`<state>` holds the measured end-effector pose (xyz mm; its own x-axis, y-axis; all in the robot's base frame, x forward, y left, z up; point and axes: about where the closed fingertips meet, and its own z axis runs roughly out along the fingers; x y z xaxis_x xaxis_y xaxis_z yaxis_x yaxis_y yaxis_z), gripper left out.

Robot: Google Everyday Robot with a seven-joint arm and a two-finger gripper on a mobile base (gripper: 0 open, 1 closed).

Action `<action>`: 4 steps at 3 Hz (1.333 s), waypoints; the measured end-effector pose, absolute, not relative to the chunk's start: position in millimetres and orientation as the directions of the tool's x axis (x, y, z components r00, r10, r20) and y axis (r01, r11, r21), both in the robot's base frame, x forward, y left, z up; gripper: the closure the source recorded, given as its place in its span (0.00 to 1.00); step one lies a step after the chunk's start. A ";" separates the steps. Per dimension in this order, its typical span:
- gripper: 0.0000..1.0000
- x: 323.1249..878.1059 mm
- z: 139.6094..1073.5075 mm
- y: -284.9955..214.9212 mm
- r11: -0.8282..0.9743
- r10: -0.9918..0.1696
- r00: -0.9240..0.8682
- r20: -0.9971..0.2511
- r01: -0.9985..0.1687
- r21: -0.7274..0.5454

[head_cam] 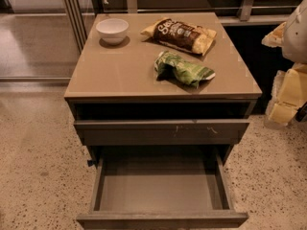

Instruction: Place green jalapeno chip bag into middle drawer

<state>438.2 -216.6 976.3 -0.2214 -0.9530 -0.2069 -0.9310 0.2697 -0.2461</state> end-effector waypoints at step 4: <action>0.00 556.0 963.8 -183.1 0.364 -0.863 -0.160 -0.480 -0.856 -0.369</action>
Offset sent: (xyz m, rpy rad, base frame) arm 0.0802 -0.0056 -0.0078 0.1344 -0.1796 -0.0495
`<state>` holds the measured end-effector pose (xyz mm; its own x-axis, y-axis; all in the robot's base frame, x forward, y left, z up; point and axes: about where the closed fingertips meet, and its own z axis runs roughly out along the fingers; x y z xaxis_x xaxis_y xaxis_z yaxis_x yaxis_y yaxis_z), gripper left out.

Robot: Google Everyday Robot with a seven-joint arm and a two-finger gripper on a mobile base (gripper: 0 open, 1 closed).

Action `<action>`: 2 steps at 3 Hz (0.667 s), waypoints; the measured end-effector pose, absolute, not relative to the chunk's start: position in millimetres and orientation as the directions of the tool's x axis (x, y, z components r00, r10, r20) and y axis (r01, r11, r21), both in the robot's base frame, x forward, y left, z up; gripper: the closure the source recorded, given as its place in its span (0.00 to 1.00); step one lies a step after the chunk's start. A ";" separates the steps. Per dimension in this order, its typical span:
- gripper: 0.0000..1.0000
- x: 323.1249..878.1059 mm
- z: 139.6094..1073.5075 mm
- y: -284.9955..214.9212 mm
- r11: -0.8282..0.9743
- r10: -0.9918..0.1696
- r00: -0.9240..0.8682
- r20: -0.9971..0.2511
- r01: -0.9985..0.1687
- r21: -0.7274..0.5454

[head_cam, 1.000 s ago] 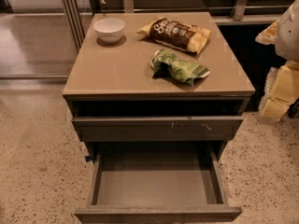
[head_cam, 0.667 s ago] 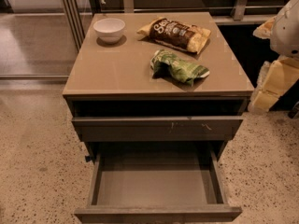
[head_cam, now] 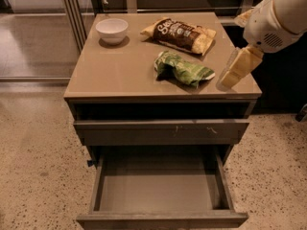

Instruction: Place green jalapeno chip bag into middle drawer

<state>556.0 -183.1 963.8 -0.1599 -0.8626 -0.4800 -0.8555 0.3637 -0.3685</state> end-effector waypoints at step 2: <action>0.00 602.2 937.0 -141.9 0.364 -0.807 -0.073 -0.586 -0.843 -0.396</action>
Offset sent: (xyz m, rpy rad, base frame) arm 0.0679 0.0576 -0.0504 0.1642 -0.1321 0.0752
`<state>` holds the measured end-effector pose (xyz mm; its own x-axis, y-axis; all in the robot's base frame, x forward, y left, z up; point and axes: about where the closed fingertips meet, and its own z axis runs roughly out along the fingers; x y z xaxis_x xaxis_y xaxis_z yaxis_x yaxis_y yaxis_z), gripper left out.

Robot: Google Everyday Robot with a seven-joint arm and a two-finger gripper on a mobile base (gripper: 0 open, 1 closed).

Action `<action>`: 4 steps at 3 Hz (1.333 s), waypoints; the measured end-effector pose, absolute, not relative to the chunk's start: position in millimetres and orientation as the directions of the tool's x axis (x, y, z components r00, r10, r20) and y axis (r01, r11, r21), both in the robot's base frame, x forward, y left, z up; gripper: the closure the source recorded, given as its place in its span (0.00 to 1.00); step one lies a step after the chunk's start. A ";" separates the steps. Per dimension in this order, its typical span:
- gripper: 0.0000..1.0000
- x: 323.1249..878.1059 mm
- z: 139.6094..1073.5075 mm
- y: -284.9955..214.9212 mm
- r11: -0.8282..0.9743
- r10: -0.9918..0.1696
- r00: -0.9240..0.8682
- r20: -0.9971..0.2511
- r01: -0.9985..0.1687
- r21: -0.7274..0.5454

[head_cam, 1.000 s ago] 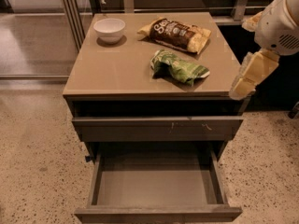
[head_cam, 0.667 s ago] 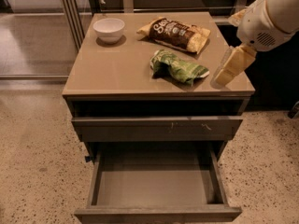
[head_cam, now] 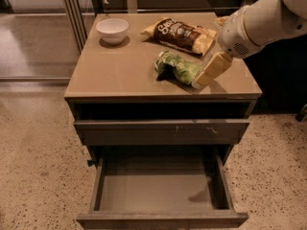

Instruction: Place green jalapeno chip bag into middle drawer

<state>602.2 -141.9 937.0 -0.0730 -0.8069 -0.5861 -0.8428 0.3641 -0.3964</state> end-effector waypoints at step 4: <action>0.00 639.3 868.1 -117.8 0.343 -0.819 -0.090 -0.567 -0.869 -0.357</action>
Offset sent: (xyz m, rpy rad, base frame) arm 0.0307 0.0257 -0.0547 -0.0006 -0.0019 0.0340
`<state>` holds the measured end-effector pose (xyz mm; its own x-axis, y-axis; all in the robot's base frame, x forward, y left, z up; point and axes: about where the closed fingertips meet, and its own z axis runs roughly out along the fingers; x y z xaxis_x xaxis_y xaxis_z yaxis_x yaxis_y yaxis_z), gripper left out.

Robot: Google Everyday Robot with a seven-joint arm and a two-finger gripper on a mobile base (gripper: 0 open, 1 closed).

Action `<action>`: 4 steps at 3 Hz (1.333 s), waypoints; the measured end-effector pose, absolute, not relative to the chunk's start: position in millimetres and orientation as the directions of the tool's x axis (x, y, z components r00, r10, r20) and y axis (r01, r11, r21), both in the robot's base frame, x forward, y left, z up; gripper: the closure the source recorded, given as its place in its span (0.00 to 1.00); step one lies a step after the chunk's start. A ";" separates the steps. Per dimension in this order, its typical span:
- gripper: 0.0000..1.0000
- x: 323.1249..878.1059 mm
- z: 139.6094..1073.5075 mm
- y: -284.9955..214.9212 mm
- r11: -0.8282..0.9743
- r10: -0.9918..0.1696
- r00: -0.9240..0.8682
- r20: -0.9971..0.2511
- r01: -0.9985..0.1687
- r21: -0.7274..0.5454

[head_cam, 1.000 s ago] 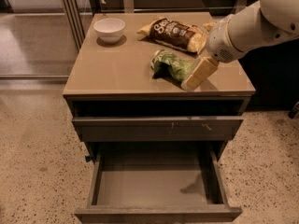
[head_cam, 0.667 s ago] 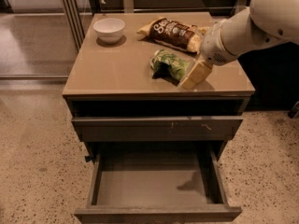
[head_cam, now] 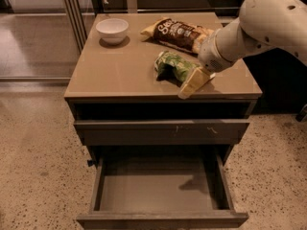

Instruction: Place green jalapeno chip bag into middle drawer

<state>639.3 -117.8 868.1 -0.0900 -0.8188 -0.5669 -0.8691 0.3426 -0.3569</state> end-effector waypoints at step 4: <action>0.88 647.3 854.2 -122.5 0.369 -0.802 -0.133 -0.582 -0.877 -0.308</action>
Offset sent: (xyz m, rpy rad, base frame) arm 0.0189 -0.0089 -0.0237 0.0354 0.0644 -0.0523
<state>647.3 -122.5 854.2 -0.1327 -0.8023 -0.5820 -0.8770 0.3686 -0.3082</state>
